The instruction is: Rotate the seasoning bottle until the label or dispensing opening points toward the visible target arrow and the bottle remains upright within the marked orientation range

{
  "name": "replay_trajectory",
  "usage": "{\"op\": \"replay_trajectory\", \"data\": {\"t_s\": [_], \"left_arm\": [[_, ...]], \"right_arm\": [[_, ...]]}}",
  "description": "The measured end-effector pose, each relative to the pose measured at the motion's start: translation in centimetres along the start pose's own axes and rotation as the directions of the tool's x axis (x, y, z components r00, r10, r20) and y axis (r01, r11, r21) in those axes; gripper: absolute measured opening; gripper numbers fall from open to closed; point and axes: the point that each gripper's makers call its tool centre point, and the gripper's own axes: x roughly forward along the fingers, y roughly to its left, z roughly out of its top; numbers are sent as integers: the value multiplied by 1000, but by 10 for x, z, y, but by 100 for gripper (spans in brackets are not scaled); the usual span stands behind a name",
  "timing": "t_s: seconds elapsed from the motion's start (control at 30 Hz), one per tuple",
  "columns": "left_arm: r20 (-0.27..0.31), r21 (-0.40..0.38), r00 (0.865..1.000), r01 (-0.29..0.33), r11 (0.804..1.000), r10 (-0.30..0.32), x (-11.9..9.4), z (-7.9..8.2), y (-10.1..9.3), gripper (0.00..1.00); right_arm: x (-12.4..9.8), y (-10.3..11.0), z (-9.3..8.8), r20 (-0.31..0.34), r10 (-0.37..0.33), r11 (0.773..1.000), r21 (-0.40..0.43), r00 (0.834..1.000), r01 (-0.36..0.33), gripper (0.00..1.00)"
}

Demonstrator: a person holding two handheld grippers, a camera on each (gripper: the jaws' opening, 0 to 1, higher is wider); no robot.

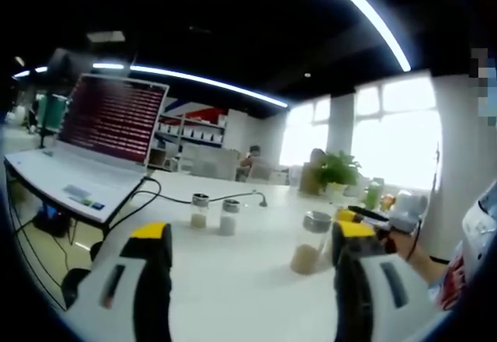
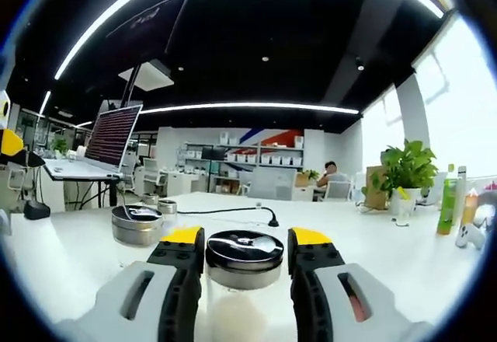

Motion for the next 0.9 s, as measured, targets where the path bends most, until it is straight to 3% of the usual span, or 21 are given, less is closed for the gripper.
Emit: {"op": "replay_trajectory", "data": {"t_s": [0.23,0.37,0.47,0.6,0.67,0.8,0.87,0.9], "left_arm": [[-8,0,1000,0,1000,0,0,-3,-2,90],[-6,1,1000,-1,1000,1,-1,-3,-3,90],[-10,2,1000,-1,1000,1,-1,-4,-3,90],[-7,-2,1000,-5,1000,5,-2,-2,-2,90],[-8,-3,1000,-6,1000,6,-3,-3,-2,90],[-2,-3,1000,-2,1000,2,-4,0,-3,90],[-1,-2,1000,-2,1000,2,-5,0,-3,90],[-1,-3,1000,-3,1000,3,-5,0,-3,90]], "right_arm": [[-6,-3,1,-29,82,997,9,996,-81,48],[-10,5,2,-22,165,986,1,986,-165,48],[-12,3,3,-24,190,981,-27,981,-191,50],[-12,0,4,-23,246,969,-3,969,-246,50],[-12,2,1,-38,300,954,-6,953,-301,50],[-12,3,-4,-58,397,917,73,916,-392,50],[-11,2,-1,-48,445,895,75,894,-441,50],[-12,5,-1,-50,485,874,59,873,-483,50]]}}
